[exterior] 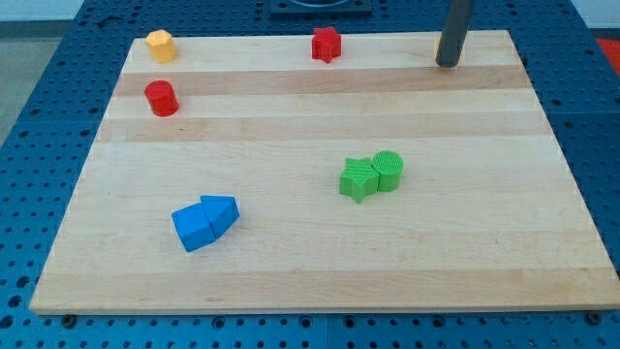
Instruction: Point your arm at the blue cube
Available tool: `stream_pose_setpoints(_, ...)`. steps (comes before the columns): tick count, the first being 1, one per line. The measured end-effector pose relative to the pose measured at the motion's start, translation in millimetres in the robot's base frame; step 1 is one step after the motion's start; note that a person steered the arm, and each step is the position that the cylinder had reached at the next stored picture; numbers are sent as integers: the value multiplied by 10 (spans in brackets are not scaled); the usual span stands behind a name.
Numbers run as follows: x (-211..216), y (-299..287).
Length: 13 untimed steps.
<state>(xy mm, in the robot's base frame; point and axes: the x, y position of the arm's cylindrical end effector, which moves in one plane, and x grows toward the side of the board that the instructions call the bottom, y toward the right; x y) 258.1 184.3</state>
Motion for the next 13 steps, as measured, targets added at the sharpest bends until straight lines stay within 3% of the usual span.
stream_pose_setpoints(2, -219, 15)
stream_pose_setpoints(4, 293, -3)
stream_pose_setpoints(5, 319, -3)
stream_pose_setpoints(6, 910, 76)
stream_pose_setpoints(8, 1640, 484)
stream_pose_setpoints(13, 2571, 710)
